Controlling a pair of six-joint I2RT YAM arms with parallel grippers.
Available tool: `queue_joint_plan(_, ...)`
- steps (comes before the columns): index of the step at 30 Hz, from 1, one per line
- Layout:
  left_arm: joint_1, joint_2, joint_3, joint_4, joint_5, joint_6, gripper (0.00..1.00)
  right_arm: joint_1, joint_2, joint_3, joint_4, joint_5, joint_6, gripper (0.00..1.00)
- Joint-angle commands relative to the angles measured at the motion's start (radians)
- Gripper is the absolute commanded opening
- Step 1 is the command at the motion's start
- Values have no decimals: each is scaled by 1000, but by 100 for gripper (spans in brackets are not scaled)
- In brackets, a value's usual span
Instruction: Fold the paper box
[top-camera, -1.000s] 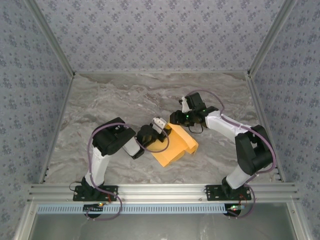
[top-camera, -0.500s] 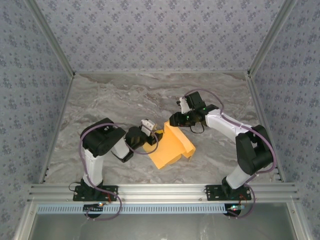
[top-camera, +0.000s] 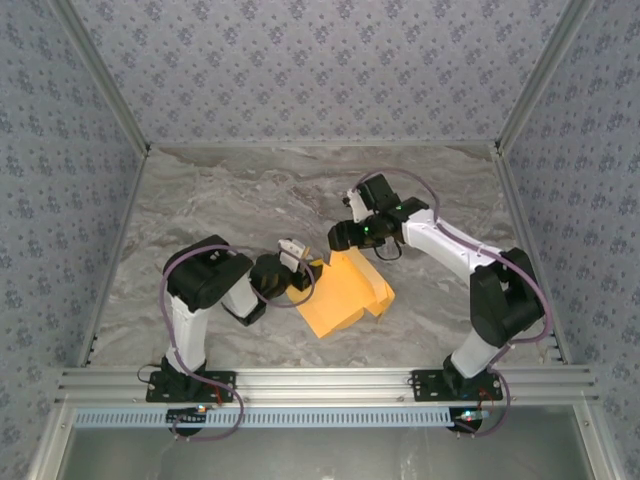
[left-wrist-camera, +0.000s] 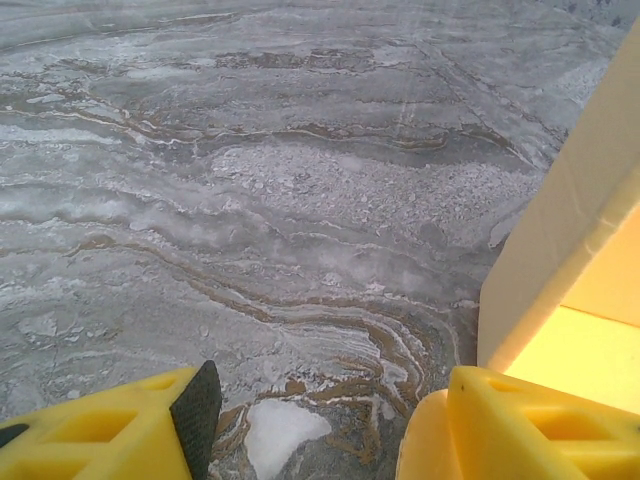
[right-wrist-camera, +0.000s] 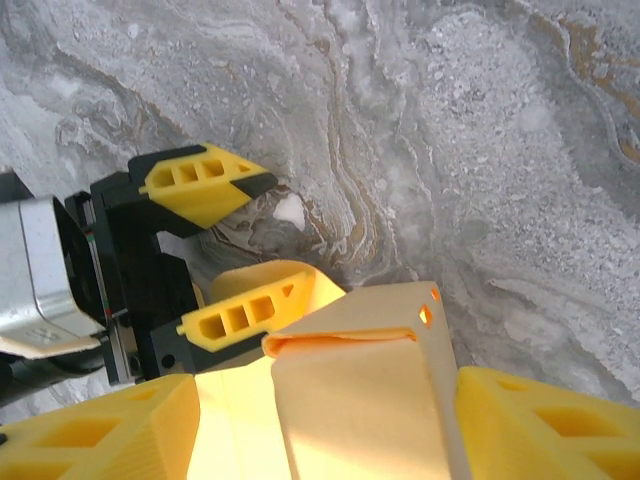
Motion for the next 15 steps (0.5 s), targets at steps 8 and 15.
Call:
queue_joint_plan(8,11,47,16,27,-21,-49,63,25,141,164,-145,81,-107,79)
queue_joint_plan(15,25,54,19,30,-16,-78,63,52,239,223,-182,72,-156,75)
